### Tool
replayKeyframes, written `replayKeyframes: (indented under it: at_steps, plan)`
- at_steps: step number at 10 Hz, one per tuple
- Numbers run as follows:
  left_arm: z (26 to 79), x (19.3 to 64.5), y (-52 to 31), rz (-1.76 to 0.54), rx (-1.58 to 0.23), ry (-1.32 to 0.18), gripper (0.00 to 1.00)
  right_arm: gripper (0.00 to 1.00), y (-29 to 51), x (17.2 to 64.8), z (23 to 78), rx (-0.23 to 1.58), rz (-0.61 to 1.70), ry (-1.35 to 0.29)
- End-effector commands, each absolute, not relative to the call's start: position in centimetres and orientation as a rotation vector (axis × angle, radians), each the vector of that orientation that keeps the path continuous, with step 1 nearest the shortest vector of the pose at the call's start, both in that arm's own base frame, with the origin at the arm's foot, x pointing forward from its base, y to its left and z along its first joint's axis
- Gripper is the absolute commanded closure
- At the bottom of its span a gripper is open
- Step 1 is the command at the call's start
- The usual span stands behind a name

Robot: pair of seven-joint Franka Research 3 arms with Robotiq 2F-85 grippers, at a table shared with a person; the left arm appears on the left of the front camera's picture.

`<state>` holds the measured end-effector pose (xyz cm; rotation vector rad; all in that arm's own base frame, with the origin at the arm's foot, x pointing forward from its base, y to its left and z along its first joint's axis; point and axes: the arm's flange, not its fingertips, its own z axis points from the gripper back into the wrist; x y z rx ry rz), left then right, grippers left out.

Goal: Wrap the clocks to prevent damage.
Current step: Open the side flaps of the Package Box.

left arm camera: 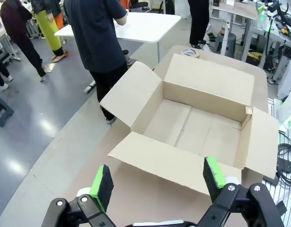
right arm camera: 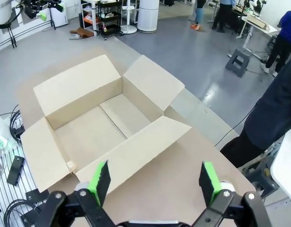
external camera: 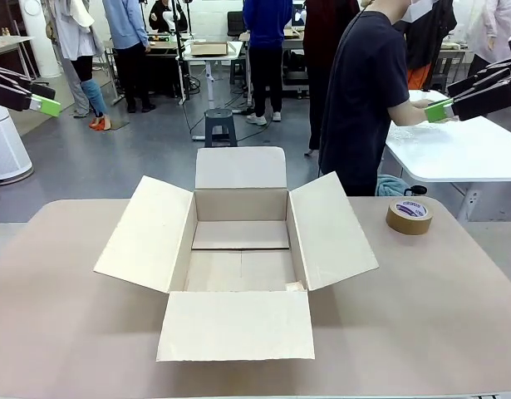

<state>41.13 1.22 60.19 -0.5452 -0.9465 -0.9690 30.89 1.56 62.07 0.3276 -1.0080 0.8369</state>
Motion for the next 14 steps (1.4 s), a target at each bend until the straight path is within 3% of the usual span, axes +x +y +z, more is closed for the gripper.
replayKeyframes:
  at_steps: [1, 2, 3, 4, 5, 6, 7, 14]
  plan:
    - [60.1, 41.4, 1.2, -0.987, -0.566, -0.966, 0.0, 0.0, 1.4, 31.1, 61.8, 0.355, 0.86, -1.014]
    - [60.2, 41.1, 1.2, -0.969, -0.545, -0.946, 0.0, 0.0, 1.4, 31.1, 61.8, 0.355, 0.86, -1.014]
    - [60.2, 40.5, 0.9, -1.015, -0.548, -0.911, 0.58, 0.58, 1.6, 30.9, 62.1, 0.33, 0.839, -1.008]
    - [60.4, 40.4, 0.9, -1.025, -0.549, -0.899, 0.59, 0.58, 1.6, 30.7, 62.1, 0.324, 0.83, -1.004]
    - [60.5, 40.3, 1.1, -1.003, -0.551, -0.882, 1.0, 1.0, 1.5, 30.5, 62.1, 0.311, 0.824, -0.989]
    - [60.5, 40.3, 0.9, -1.012, -0.57, -0.854, 0.64, 0.64, 1.5, 30.4, 62.2, 0.288, 0.821, -0.969]
    - [60.6, 40.4, 1.3, -1.03, -0.586, -0.834, 1.0, 1.0, 1.7, 30.3, 62.3, 0.279, 0.824, -0.938]
    - [60.8, 40.2, 2.4, -1.024, -0.604, -0.801, 1.0, 1.0, 2.2, 29.7, 62.6, 0.229, 0.813, -0.873]
